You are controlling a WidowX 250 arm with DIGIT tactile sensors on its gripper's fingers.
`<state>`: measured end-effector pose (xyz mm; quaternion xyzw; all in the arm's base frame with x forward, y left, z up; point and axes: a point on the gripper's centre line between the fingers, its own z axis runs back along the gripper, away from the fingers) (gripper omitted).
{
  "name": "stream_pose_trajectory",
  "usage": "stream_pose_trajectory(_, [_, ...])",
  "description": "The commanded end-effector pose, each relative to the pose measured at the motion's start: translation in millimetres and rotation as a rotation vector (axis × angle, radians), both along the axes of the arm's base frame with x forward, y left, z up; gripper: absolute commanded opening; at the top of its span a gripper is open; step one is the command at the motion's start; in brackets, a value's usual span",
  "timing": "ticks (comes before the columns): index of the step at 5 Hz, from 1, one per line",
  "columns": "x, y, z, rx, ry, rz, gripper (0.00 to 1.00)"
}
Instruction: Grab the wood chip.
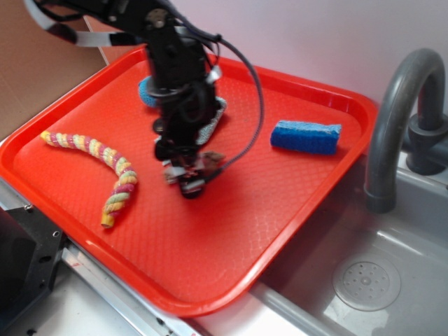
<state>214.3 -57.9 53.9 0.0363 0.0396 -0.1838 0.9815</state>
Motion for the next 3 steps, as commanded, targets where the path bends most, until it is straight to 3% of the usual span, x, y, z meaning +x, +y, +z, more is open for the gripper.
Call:
stream_pose_trajectory(1, [8,42,111,-0.025,-0.126,0.331,0.0])
stream_pose_trajectory(2, [-11,50,160,-0.035,-0.169,0.485,0.0])
stream_pose_trajectory(3, [-21,45,183,-0.123,-0.231,0.434,0.0])
